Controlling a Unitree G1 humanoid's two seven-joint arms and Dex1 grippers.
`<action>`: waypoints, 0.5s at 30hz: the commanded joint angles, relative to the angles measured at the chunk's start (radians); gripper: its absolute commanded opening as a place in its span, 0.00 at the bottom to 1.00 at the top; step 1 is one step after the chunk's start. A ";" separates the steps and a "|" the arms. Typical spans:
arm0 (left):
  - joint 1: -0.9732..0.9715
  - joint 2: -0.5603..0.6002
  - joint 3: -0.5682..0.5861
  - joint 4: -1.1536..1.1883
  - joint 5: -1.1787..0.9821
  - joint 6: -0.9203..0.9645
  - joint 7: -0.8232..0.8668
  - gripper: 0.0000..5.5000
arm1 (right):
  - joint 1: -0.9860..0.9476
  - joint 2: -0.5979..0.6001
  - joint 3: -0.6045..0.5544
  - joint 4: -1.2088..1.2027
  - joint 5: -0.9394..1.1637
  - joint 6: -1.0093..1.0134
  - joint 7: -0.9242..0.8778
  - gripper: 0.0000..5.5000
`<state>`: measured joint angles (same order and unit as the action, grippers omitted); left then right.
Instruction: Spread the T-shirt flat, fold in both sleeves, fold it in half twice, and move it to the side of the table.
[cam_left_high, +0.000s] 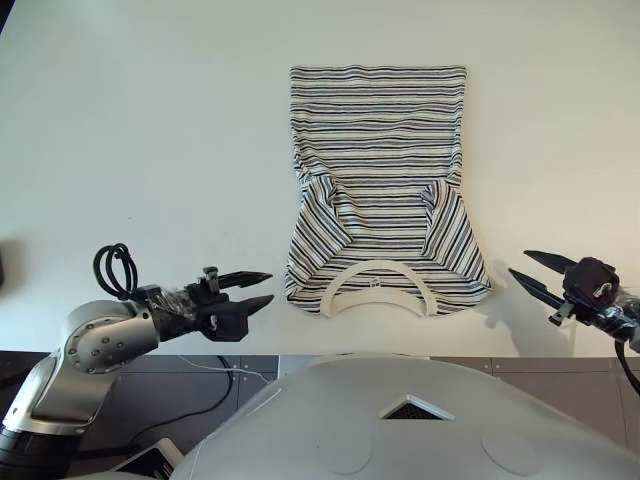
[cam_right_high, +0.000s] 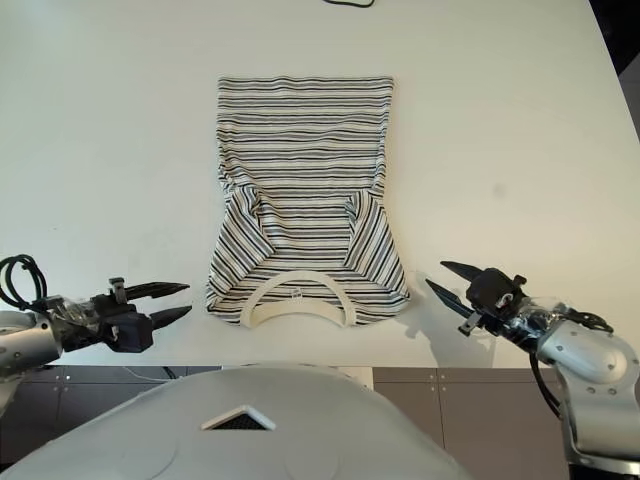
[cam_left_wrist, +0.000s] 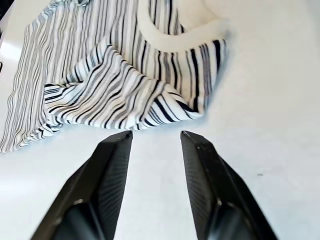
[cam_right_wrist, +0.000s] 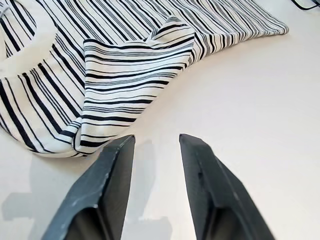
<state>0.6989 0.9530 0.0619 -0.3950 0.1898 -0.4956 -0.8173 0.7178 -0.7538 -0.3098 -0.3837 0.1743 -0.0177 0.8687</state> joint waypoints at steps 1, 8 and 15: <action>-0.015 -0.006 -0.057 0.120 0.159 -0.173 0.076 0.37 | -0.019 -0.017 -0.003 0.037 -0.031 -0.039 0.008 0.35; -0.161 -0.096 -0.134 0.259 0.452 -0.326 0.321 0.37 | -0.095 -0.026 0.031 0.039 -0.027 -0.019 0.027 0.35; -0.216 -0.101 -0.185 0.275 0.531 -0.354 0.423 0.37 | -0.105 -0.014 0.059 0.023 -0.033 -0.007 0.022 0.35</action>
<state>0.4864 0.8487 -0.0922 -0.1437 0.6695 -0.8594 -0.3741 0.6230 -0.7624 -0.2570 -0.3524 0.1489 -0.0334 0.8932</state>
